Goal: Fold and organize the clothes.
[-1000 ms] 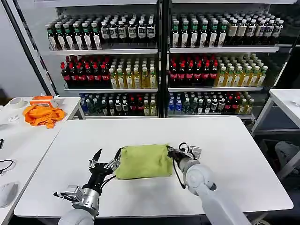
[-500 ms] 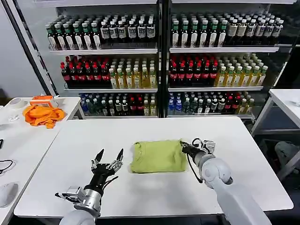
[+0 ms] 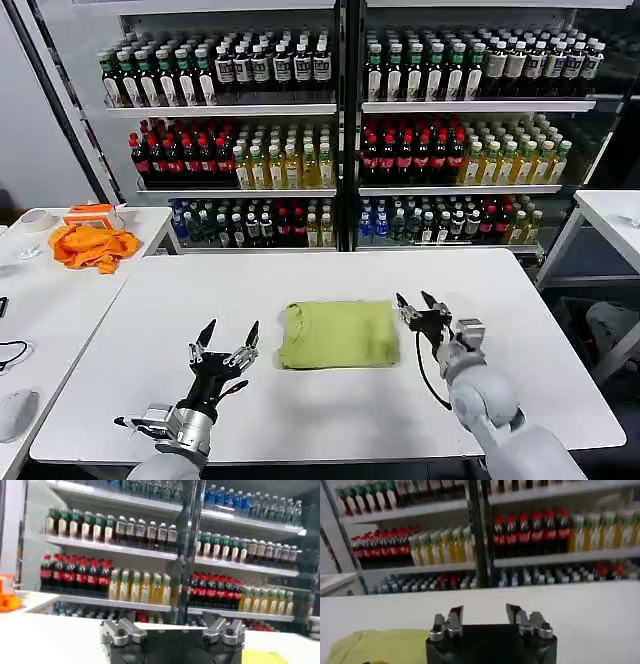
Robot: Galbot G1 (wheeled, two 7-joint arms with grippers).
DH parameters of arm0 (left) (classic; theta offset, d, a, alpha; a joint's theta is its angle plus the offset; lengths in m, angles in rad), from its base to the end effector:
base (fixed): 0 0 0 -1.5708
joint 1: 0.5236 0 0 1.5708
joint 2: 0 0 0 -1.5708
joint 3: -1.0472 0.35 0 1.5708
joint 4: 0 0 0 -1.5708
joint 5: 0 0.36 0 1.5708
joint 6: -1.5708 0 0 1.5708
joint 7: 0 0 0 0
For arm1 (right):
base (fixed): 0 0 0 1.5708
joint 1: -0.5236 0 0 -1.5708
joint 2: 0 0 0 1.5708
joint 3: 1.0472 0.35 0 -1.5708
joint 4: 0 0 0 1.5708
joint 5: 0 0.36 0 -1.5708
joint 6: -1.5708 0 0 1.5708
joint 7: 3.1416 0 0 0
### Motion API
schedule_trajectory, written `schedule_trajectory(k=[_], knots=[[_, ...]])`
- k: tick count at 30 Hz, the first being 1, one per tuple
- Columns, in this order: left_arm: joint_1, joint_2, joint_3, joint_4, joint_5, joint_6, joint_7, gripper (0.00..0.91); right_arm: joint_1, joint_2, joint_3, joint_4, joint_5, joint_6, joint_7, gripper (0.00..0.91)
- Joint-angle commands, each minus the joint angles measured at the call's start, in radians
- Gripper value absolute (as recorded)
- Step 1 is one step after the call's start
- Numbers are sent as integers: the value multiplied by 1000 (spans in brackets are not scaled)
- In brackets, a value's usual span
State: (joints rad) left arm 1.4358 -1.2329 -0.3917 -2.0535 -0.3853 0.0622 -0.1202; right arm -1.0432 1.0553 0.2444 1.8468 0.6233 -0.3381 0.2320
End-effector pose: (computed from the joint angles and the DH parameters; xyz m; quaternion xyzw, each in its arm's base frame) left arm 0.2219 0.0211 -0.2923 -0.0764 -0.9949 0.0603 0.0247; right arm 0.3340 -0.0411 -0.2649 0.0852 -0.9880 -0.0242 0.1265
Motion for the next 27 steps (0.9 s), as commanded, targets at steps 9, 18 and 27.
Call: schedule_trajectory(k=[9,18,27], knots=[[1,66,-42,66,118,-32,-17,907,-537,31,311,263,-272,224,-40,907],[4,72,-37,66,116,-24,-14,907,-538,15,303,250,-248,267,-64,907],[31,50,-33,21,118,22,-2,907,-483,15,296,226,-266,253,-47,907]])
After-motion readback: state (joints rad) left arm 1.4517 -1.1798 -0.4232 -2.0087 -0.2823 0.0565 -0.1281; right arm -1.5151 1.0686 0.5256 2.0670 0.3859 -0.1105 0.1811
